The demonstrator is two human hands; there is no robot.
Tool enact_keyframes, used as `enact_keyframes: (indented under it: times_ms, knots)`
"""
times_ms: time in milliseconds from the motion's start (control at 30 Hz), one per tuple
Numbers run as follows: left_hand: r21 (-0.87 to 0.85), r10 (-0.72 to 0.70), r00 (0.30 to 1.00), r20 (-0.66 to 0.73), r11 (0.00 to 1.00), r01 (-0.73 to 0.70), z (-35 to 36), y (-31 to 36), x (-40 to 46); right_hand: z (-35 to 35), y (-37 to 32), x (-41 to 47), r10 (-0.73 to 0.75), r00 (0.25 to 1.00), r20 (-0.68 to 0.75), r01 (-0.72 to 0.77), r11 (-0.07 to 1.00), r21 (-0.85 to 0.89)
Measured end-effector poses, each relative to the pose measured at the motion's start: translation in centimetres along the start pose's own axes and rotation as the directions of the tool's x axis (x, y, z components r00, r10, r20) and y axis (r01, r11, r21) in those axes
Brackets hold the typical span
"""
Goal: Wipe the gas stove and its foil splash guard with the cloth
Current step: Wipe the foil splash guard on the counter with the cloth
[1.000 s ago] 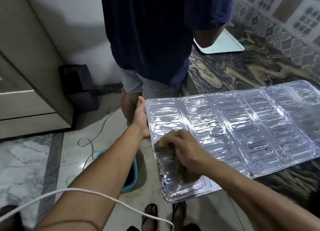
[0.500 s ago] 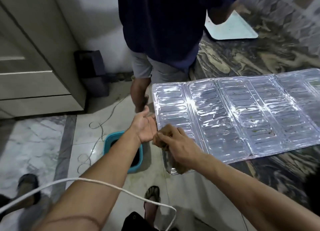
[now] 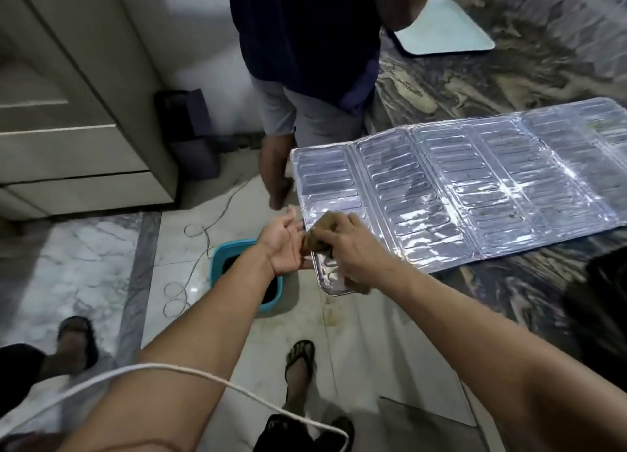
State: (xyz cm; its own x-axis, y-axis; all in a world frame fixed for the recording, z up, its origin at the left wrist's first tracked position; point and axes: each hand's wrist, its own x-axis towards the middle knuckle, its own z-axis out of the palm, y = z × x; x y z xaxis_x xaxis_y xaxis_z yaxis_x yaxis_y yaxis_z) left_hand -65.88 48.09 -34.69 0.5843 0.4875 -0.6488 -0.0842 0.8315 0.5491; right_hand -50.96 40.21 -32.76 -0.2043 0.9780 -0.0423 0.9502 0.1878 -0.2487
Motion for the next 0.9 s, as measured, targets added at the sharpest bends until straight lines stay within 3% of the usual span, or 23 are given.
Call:
enact_keyframes:
  times_ms: [400, 467, 600, 800, 900]
  knots:
    - [0.139, -0.023, 0.997, -0.077, 0.99, 0.033, 2.1, -1.1, -1.4, -1.4, -1.5, -8.7, -0.182, 0.953, 0.241, 0.225, 0.96, -0.166]
    - [0.143, -0.007, 0.997, -0.082, 0.99, 0.018, 2.4, -1.2, -1.6, -2.5, -1.4, -9.0, -0.151, 0.953, 0.262, 0.2, 0.965, -0.169]
    - [0.088, 0.04, 0.993, -0.109, 0.996, -0.03, 2.8, -1.4, -1.8, -3.2, -2.5, -7.5, -0.107, 0.985, 0.132, 0.133, 0.97, -0.206]
    - [0.159, 0.073, 0.988, -0.136, 0.986, -0.05, 3.1, -1.6, -1.8, -2.6, -2.6, -9.6, -0.117, 0.968, 0.222, 0.162, 0.967, -0.197]
    - [0.182, 0.08, 0.987, -0.142, 0.982, -0.054, 3.4, -1.8, -2.0, -3.9, -0.4, -11.1, -0.02, 0.97, 0.241, 0.074, 0.974, -0.214]
